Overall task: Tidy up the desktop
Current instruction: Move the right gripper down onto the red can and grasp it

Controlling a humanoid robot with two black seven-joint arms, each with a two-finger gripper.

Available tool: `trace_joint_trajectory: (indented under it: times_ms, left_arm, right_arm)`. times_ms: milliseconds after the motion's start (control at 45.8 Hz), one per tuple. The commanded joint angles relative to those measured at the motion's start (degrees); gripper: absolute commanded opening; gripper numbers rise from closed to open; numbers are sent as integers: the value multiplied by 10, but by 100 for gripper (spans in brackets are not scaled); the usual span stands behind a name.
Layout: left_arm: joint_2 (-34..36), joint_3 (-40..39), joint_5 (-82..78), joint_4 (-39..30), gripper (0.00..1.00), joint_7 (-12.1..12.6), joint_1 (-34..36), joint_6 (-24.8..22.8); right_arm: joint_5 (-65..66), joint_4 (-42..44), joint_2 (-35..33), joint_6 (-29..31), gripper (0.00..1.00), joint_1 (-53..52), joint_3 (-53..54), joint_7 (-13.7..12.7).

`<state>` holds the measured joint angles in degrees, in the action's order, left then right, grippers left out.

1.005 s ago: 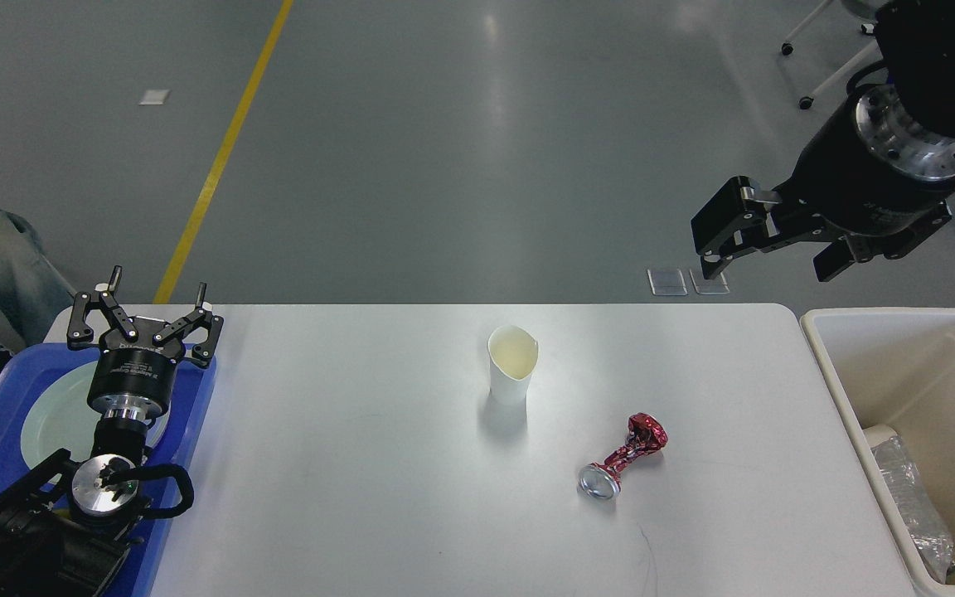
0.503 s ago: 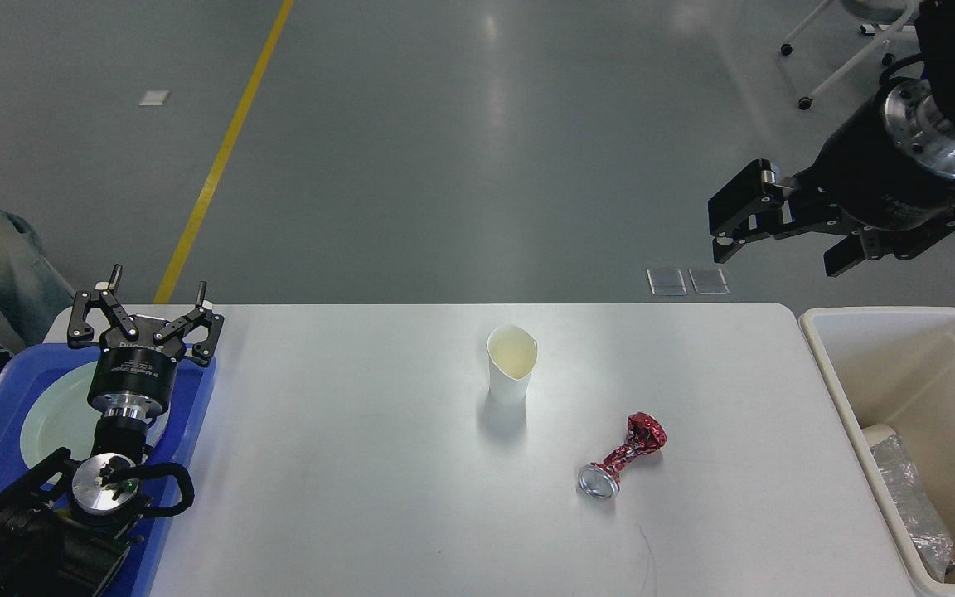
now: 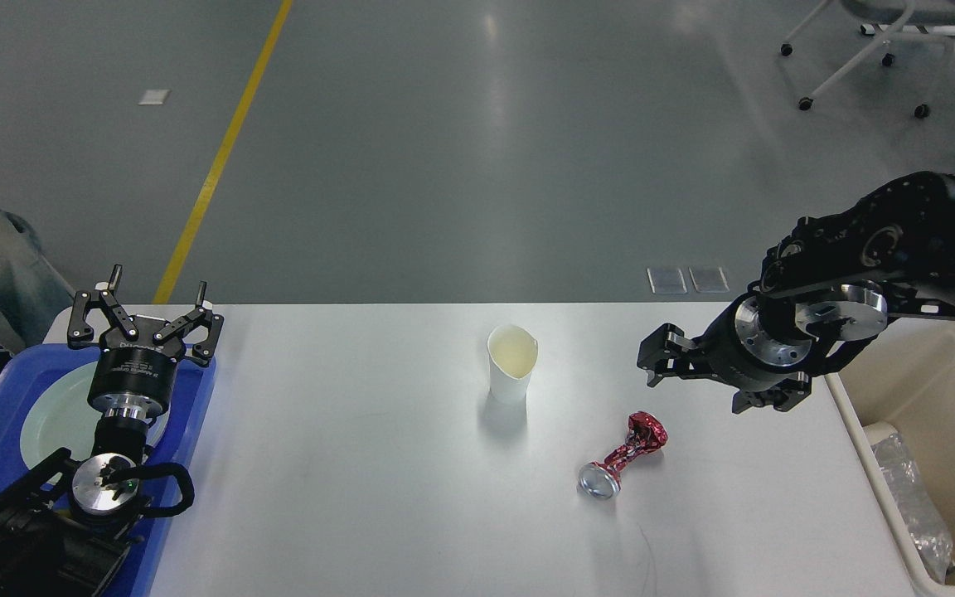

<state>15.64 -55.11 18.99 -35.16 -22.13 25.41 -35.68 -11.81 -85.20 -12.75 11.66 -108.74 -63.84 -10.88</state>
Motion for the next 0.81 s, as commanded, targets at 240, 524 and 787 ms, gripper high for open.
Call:
trace_joint_trajectory:
  times_ms: [240, 524, 787]
  left_arm:
    - [0, 0, 0, 0, 96, 0, 0, 0]
    - [0, 0, 0, 0, 96, 0, 0, 0]
    - [0, 0, 0, 0, 96, 0, 0, 0]
  right_arm:
    - [-2, 193, 74, -59, 97, 244, 61, 1]
    - [-46, 303, 105, -60, 90, 323, 78, 1]
    - [-60, 362, 143, -59, 81, 363, 78, 0]
